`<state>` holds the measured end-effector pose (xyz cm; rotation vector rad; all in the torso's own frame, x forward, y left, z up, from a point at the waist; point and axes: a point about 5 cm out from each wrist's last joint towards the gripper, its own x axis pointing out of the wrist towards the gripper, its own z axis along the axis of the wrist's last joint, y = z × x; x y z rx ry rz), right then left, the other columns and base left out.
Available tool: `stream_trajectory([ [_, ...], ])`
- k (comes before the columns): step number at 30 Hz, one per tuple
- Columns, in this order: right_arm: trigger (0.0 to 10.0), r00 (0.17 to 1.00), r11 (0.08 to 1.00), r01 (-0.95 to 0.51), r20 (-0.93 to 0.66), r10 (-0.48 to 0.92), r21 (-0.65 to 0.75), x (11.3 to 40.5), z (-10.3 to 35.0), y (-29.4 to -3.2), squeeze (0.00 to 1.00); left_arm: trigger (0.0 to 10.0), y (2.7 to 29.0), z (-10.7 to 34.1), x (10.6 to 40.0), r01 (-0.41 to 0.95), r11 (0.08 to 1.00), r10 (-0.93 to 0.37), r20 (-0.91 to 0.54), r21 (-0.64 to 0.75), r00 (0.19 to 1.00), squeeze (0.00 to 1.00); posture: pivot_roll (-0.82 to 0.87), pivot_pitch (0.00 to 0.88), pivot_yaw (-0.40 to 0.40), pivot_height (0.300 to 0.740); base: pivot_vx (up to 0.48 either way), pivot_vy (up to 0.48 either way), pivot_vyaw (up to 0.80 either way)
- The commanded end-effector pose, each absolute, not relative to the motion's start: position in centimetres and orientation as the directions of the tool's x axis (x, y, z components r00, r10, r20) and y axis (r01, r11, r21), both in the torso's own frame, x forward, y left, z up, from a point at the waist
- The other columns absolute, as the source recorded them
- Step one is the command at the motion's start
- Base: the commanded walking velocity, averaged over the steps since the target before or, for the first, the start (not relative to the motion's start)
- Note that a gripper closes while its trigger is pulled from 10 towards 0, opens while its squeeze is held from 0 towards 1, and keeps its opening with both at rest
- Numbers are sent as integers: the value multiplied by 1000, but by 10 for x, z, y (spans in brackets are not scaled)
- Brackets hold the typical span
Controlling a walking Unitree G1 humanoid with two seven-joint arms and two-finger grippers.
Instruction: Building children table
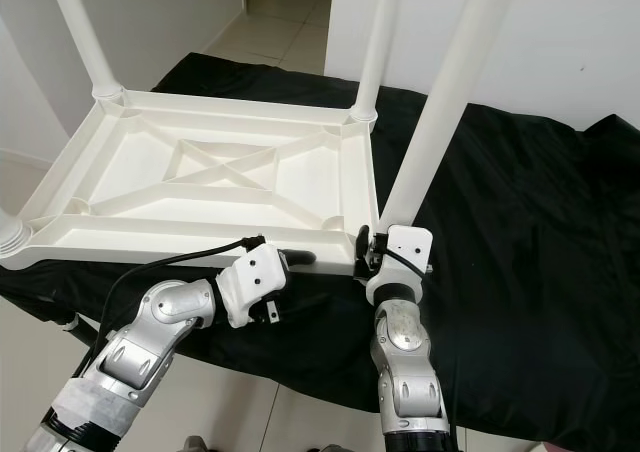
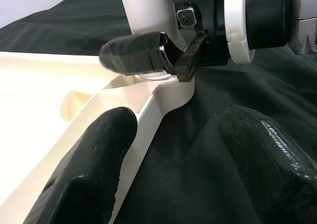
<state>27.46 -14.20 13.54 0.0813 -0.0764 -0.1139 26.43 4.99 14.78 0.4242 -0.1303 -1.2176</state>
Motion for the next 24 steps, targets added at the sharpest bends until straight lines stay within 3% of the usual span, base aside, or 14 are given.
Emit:
stream_trajectory([
  [1,10000,991,988,106,65,-113,110,274,134,-142,1000,10000,49,146,266,861,328,-909,-117,389,399,0,7,90,-58,740,0,0,0],
  [2,10000,994,992,34,103,-46,120,273,137,-150,1000,10000,48,146,266,859,332,-908,-113,389,403,0,6,89,-61,740,0,0,0],
  [7,10000,991,994,-14,130,0,108,273,139,-160,1000,10000,48,146,266,859,334,-908,-111,388,404,0,5,89,-64,740,0,0,0],
  [8,10000,988,995,-52,146,39,85,273,141,-167,667,10000,48,146,266,858,335,-908,-110,388,405,0,3,88,-62,740,0,0,0],
  [9,10000,988,995,-52,146,39,85,273,141,-167,667,10000,48,146,266,858,335,-908,-110,388,405,0,3,88,-62,740,0,0,0],
  [10,10000,986,995,-76,151,65,65,274,141,-171,0,10000,48,146,266,858,336,-908,-110,388,405,0,4,89,-61,740,0,0,0],
  [15,10000,962,976,-220,169,216,2,274,144,-177,0,10000,48,146,265,859,333,-908,-112,388,403,0,6,88,-57,740,0,0,0],
  [17,10000,962,976,-220,169,216,2,274,144,-177,0,10000,48,146,265,859,333,-908,-112,388,403,0,6,88,-57,740,0,0,0],
  [24,10000,869,882,-467,152,470,-59,274,147,-179,0,10000,50,146,264,862,326,-910,-119,389,397,0,9,82,-51,740,0,0,0],
])
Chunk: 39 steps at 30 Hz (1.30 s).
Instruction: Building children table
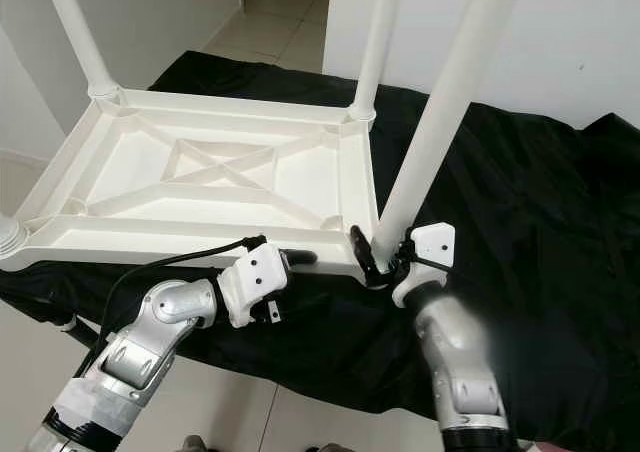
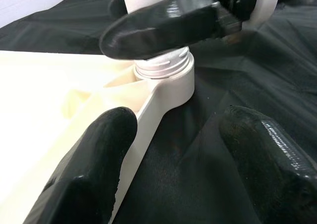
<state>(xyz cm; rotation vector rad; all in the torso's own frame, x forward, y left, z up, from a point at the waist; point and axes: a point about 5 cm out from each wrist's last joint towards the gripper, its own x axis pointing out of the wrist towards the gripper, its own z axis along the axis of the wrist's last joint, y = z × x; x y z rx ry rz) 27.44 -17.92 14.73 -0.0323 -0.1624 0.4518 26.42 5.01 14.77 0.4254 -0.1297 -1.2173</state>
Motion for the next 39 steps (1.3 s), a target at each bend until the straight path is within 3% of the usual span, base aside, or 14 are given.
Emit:
stream_trajectory([
  [1,10000,855,866,-494,138,500,-72,276,147,-182,0,10000,50,146,265,862,324,-910,-120,390,396,0,9,82,-51,740,0,0,0],
  [2,10000,846,855,-511,121,519,-91,278,146,-186,0,10000,50,146,265,862,323,-910,-122,391,396,0,8,78,-52,740,0,0,0],
  [3,7255,840,847,-521,112,530,-102,280,145,-188,0,10000,50,146,265,862,322,-910,-122,391,395,0,8,78,-52,740,0,0,0],
  [5,7255,836,842,-529,104,538,-105,282,145,-190,0,10000,50,146,265,862,322,-910,-123,392,395,0,9,77,-53,740,0,0,0],
  [6,0,833,838,-536,93,545,-105,283,143,-192,0,10000,50,146,266,861,324,-910,-121,393,397,0,13,75,-57,740,0,0,0],
  [20,314,829,830,-552,57,557,-84,282,133,-196,0,10000,52,146,265,858,327,-907,-123,396,402,0,21,64,-55,740,0,0,0],
  [21,3882,835,837,-542,61,546,-79,283,133,-197,0,10000,52,146,266,858,326,-907,-124,396,402,0,21,64,-55,740,0,0,0],
  [22,3882,835,837,-542,61,546,-79,283,133,-197,0,10000,52,146,266,858,326,-907,-124,396,402,0,21,64,-55,740,0,0,0],
  [23,10000,843,845,-530,67,534,-69,284,134,-197,0,10000,52,145,265,859,325,-908,-124,396,401,0,21,63,-57,740,0,0,0],
  [28,10000,878,882,-469,82,471,-42,286,136,-195,0,10000,51,144,264,862,320,-910,-126,394,396,0,16,61,-57,740,0,0,0],
  [33,10000,953,955,-289,67,294,-72,289,133,-198,0,10000,49,144,264,862,318,-911,-125,395,393,0,15,57,-61,740,0,0,0],
  [39,10000,982,983,-180,50,181,-39,288,131,-198,0,10000,50,143,264,862,317,-910,-128,396,393,0,11,57,-61,740,0,0,0],
])
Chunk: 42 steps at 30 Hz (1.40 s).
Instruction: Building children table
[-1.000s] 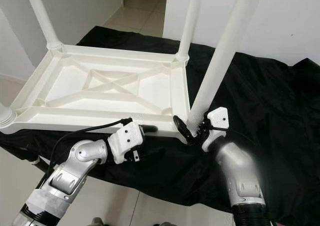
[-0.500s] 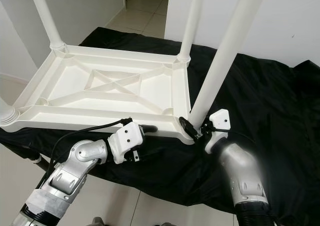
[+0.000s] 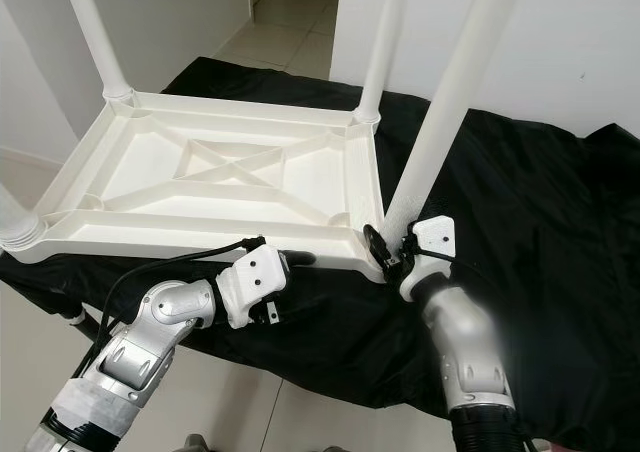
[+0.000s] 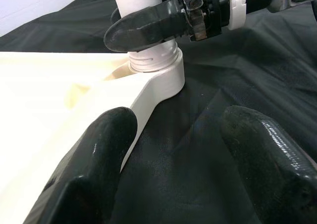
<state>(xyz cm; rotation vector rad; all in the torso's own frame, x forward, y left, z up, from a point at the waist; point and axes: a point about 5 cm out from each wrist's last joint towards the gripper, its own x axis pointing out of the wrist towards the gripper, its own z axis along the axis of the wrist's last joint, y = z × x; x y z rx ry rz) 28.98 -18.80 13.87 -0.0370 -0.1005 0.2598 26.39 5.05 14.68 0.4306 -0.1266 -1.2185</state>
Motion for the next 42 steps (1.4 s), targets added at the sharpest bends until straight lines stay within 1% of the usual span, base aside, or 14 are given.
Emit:
stream_trajectory([
  [1,10000,989,989,-144,38,144,-16,288,129,-196,0,10000,50,143,263,863,316,-911,-129,395,392,0,10,56,-60,740,0,0,0],
  [5,10000,999,999,-32,9,32,22,291,125,-190,0,10000,49,142,263,865,311,-912,-131,394,388,0,11,56,-60,740,0,0,0],
  [9,10000,999,997,53,-12,-52,50,292,121,-184,0,10000,49,143,263,865,311,-913,-131,395,388,0,14,54,-60,740,0,0,0],
  [10,10000,999,997,53,-12,-52,50,292,121,-184,0,10000,49,143,263,865,311,-913,-131,395,388,0,14,54,-60,740,0,0,0],
  [13,10000,989,984,150,-34,-147,98,291,117,-166,0,10000,49,143,264,863,311,-912,-131,398,389,0,19,50,-64,740,0,0,0],
  [14,10000,989,984,150,-34,-147,98,291,117,-166,0,10000,49,143,264,863,311,-912,-131,398,389,0,19,50,-64,740,0,0,0],
  [20,10000,961,953,276,-58,-271,127,286,116,-147,0,10000,48,143,264,863,313,-912,-126,397,389,0,20,47,-75,740,0,0,0],
  [21,10000,963,953,270,-62,-264,135,287,117,-140,0,10000,47,143,263,862,315,-912,-124,397,391,0,22,46,-78,740,0,0,0],
  [25,10000,967,957,254,-61,-247,141,287,119,-134,0,10000,47,143,263,861,319,-911,-122,396,393,0,21,46,-80,740,0,0,0],
  [33,10000,970,961,243,-23,-242,135,287,125,-138,0,10000,45,142,263,861,324,-911,-117,393,396,0,17,42,-90,740,0,0,0],
  [34,10000,977,967,212,7,-215,140,287,129,-137,1000,10000,44,142,263,860,327,-910,-113,392,398,0,16,42,-92,740,0,0,0],
  [36,10000,979,969,200,17,-204,142,287,130,-136,1000,10000,44,142,263,859,328,-910,-112,393,398,0,16,42,-92,740,0,0,0],
  [38,10000,987,977,151,35,-158,149,286,132,-137,1000,10000,44,142,264,857,332,-910,-106,394,402,0,14,42,-94,740,0,0,0],
  [42,10000,992,982,110,46,-118,154,286,131,-143,1000,10000,44,143,267,843,365,-900,-81,396,427,0,12,44,-99,740,0,0,0],
])
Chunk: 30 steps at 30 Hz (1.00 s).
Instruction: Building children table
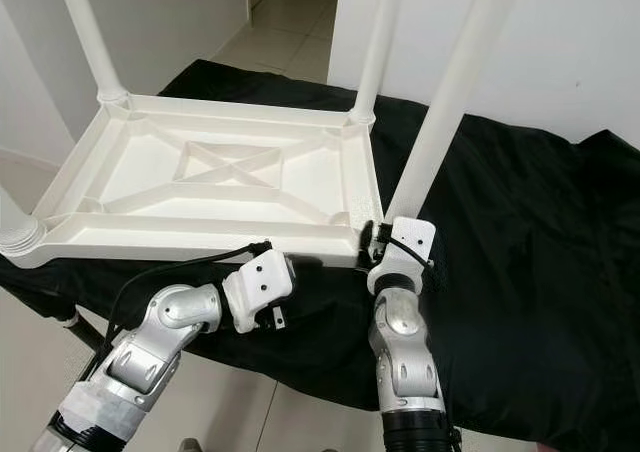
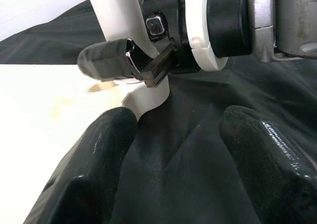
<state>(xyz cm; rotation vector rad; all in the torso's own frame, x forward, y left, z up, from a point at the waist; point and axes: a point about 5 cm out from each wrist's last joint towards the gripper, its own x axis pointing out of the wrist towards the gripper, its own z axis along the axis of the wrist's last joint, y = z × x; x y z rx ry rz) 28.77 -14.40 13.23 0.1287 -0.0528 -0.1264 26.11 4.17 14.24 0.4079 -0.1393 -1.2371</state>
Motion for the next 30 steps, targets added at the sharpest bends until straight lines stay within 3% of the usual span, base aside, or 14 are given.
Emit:
stream_trajectory([
  [1,10000,993,984,98,48,-106,147,285,131,-146,1000,10000,44,143,269,836,379,-895,-72,396,440,0,11,45,-100,740,0,0,0],
  [6,10000,995,988,66,63,-76,140,285,131,-153,937,10000,46,143,271,823,409,-883,-57,394,466,0,11,47,-98,740,0,0,0],
  [7,10000,996,990,30,80,-41,137,284,132,-157,90,10000,48,142,273,815,432,-873,-48,387,486,0,7,49,-93,740,0,0,0],
  [8,10000,995,991,2,96,-15,133,283,133,-161,0,10000,50,142,274,807,450,-864,-42,382,502,0,5,50,-89,740,0,0,0],
  [14,10000,977,989,-133,176,120,67,283,139,-183,0,10000,60,139,277,790,478,-844,-46,384,534,0,0,54,-78,740,0,0,0],
  [19,10000,953,971,-238,201,227,34,287,145,-196,0,10000,62,139,277,805,457,-857,-56,378,513,0,4,54,-79,740,0,0,0],
  [30,10000,878,886,-460,124,463,-49,305,140,-197,0,10000,57,143,276,824,424,-878,-54,377,476,0,16,35,-71,740,0,0,0],
])
